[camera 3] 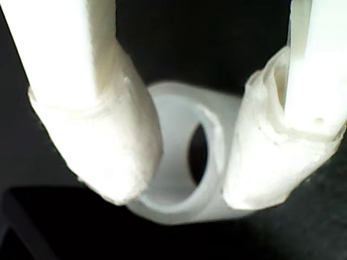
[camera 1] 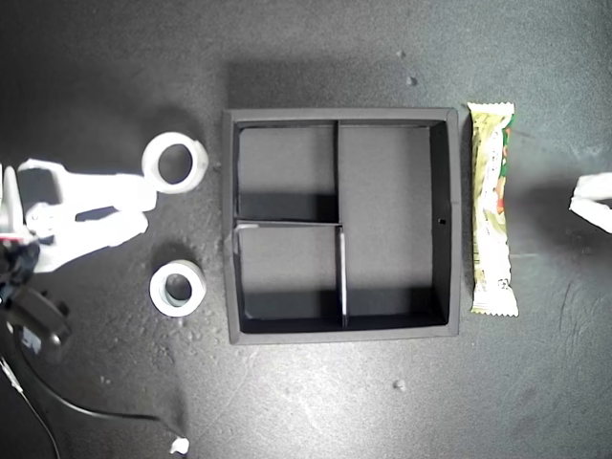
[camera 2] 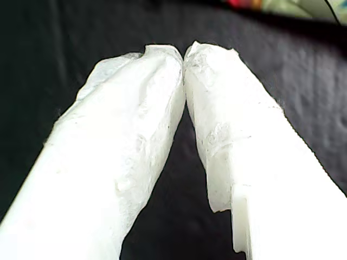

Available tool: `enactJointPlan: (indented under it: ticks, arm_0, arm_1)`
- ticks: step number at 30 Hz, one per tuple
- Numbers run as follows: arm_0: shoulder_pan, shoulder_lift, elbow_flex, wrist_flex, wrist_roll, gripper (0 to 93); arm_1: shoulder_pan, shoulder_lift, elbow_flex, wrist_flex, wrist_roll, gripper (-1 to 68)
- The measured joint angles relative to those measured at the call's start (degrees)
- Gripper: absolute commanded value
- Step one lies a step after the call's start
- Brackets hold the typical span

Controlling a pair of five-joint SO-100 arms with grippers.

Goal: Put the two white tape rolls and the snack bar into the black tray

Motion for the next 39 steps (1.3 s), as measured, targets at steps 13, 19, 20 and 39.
enactJointPlan:
  ticks: [13, 19, 20, 39]
  arm_0:
    - [-5.01, -37.97, -15.56, -7.12, 3.34, 13.4]
    - [-5.19, -47.90, -18.19, -11.34, 3.34, 12.6]
    - [-5.19, -48.96, -18.19, -11.87, 3.34, 12.3]
    - [-11.25, -65.92, -30.85, -6.77, 0.70, 0.1]
  arm_1:
    - [-6.77, -0.26, -5.01, -8.17, -32.96, 12.2]
    - [-8.70, -0.26, -7.82, -4.39, -35.68, 14.0]
    - [-8.53, -0.26, -8.17, -3.52, -35.77, 14.5]
    - [-8.00, -31.11, -39.55, 11.60, -36.12, 23.1]
